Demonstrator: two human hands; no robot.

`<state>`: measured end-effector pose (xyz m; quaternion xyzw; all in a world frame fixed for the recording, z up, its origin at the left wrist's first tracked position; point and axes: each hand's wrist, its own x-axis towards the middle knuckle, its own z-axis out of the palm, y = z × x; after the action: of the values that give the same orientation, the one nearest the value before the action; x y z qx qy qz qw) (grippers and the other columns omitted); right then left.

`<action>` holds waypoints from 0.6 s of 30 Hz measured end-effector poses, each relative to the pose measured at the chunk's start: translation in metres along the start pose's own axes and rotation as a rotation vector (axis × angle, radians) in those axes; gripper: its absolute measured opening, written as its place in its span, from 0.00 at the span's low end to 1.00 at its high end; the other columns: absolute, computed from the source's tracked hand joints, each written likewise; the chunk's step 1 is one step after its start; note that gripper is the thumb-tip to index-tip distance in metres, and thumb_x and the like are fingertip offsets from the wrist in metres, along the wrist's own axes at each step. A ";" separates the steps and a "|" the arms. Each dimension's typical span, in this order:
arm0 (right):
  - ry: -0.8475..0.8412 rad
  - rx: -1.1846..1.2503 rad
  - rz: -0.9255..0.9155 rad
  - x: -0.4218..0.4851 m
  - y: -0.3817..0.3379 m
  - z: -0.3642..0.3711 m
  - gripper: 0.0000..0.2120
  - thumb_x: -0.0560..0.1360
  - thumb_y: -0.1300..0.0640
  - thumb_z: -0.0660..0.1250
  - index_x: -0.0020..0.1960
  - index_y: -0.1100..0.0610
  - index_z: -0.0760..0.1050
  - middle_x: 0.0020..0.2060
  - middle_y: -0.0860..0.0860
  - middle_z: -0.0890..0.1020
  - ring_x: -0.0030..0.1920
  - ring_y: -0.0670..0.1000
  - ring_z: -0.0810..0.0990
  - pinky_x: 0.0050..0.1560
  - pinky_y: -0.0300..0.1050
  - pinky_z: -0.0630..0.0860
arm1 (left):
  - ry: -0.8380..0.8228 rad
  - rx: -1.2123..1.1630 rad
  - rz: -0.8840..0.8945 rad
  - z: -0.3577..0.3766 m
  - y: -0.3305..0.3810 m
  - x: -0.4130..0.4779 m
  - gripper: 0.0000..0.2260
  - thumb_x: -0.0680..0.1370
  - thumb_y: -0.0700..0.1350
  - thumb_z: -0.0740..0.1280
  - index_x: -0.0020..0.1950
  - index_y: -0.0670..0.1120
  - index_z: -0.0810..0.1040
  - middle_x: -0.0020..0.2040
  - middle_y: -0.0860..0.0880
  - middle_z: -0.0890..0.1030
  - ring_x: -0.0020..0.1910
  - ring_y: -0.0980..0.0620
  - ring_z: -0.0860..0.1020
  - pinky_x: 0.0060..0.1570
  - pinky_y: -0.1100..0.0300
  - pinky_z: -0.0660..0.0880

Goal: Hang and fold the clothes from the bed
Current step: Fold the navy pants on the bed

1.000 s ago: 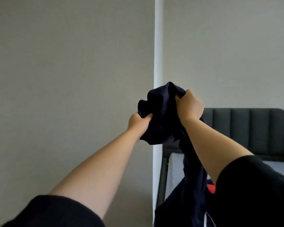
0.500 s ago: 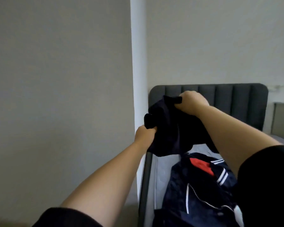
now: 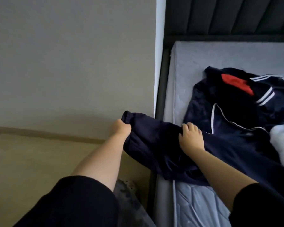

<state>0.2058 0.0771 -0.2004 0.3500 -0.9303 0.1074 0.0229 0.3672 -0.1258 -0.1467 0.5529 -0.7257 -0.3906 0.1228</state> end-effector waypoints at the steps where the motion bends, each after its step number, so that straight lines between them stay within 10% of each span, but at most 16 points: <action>1: -0.031 -0.008 0.016 -0.009 0.002 0.017 0.23 0.80 0.51 0.56 0.72 0.57 0.63 0.71 0.56 0.65 0.71 0.57 0.62 0.71 0.57 0.57 | 0.035 0.039 -0.018 0.003 -0.008 0.006 0.04 0.76 0.44 0.62 0.44 0.44 0.73 0.42 0.43 0.79 0.46 0.40 0.79 0.41 0.56 0.73; 6: -0.108 -0.027 0.044 -0.020 0.008 0.063 0.28 0.79 0.46 0.54 0.76 0.53 0.56 0.77 0.55 0.55 0.77 0.54 0.49 0.74 0.58 0.44 | 0.140 0.375 0.145 0.049 -0.031 0.014 0.27 0.75 0.37 0.62 0.73 0.49 0.61 0.67 0.44 0.69 0.64 0.41 0.70 0.60 0.48 0.69; 12: -0.066 0.152 0.021 -0.021 0.011 0.059 0.27 0.79 0.51 0.58 0.76 0.55 0.58 0.77 0.53 0.55 0.77 0.51 0.48 0.75 0.51 0.41 | -0.348 0.628 0.713 0.125 0.004 -0.025 0.24 0.77 0.40 0.61 0.73 0.47 0.63 0.70 0.46 0.65 0.69 0.45 0.64 0.64 0.52 0.65; 18: -0.013 0.186 0.000 -0.061 0.050 0.029 0.24 0.79 0.58 0.59 0.74 0.60 0.62 0.76 0.55 0.59 0.77 0.52 0.53 0.75 0.48 0.44 | -0.368 0.718 0.645 0.147 0.042 -0.053 0.20 0.76 0.42 0.63 0.68 0.43 0.66 0.69 0.44 0.64 0.67 0.43 0.64 0.64 0.50 0.65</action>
<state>0.2196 0.1468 -0.2454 0.3514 -0.9164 0.1910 -0.0156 0.2662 -0.0113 -0.2014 0.2307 -0.9572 -0.1500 -0.0902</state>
